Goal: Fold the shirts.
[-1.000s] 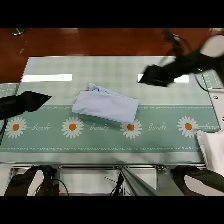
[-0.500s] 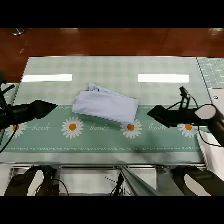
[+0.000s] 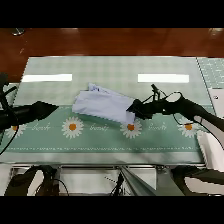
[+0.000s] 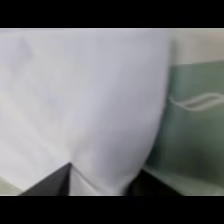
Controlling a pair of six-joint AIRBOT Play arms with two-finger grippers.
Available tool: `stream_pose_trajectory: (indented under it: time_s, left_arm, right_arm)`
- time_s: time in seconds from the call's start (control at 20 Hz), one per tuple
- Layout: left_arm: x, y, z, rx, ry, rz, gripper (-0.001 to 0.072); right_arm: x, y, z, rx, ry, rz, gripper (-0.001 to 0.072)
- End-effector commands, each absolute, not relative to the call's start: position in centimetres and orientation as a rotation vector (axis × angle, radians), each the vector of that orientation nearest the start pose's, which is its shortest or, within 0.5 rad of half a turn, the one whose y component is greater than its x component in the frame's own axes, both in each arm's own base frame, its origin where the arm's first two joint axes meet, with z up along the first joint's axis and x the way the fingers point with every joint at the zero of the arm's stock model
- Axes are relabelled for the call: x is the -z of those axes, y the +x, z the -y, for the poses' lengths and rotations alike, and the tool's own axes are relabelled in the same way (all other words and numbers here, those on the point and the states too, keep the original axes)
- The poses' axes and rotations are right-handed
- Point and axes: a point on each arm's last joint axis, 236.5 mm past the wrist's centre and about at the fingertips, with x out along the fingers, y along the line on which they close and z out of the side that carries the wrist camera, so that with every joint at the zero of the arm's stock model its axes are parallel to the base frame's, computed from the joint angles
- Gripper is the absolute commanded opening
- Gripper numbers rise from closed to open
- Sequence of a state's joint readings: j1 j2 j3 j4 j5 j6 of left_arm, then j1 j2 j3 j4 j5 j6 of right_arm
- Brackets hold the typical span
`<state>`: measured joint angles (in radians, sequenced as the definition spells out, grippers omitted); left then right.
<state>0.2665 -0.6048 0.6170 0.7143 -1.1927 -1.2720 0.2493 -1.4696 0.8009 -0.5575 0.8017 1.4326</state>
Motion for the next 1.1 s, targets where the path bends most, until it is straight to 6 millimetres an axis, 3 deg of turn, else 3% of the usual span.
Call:
stream_pose_trajectory:
  time_s: [0.0, 0.05, 0.15, 0.3, 0.45, 0.6, 0.8, 0.9, 1.05]
  left_arm:
    - [-8.6, 26.7, 9.9, 0.421, -0.607, -0.915, 0.0023]
    - [-8.6, 26.7, 9.9, 0.421, -0.607, -0.915, 0.0023]
    - [-8.6, 26.7, 9.9, 0.422, -0.607, -0.916, 0.0023]
    - [-8.6, 26.7, 9.9, 0.421, -0.606, -0.915, 0.0023]
    - [-8.6, 26.7, 9.9, 0.421, -0.606, -0.915, 0.0023]
    - [-8.6, 26.7, 9.9, 0.422, -0.605, -0.916, 0.0023]
    - [-8.6, 26.6, 10.0, 0.425, -0.605, -0.919, 0.0023]
    - [-8.6, 26.6, 9.9, 0.424, -0.606, -0.918, 0.0023]
    - [-8.6, 26.6, 10.0, 0.428, -0.599, -0.917, 0.0023]
  right_arm:
    - [9.2, 33.9, -26.3, -0.456, 0.784, -1.439, 0.0122]
    - [8.1, 34.4, -26.8, -0.509, 0.760, -1.417, 0.0023]
    - [3.1, 35.7, -28.3, -0.691, 0.701, -1.374, 0.0022]
    - [-6.9, 38.6, -29.2, -0.853, 0.594, -1.183, 0.0022]
    - [-17.0, 42.1, -27.5, -0.842, 0.601, -0.950, 0.0022]
    - [-23.7, 42.5, -23.7, -0.789, 0.529, -0.825, 0.0022]
    - [-27.0, 42.1, -14.3, -0.523, 0.475, -0.788, 0.0022]
    - [-26.9, 41.1, -8.8, -0.340, 0.485, -0.804, 0.0023]
    - [-25.4, 37.2, -0.2, -0.038, 0.518, -0.893, 0.0023]
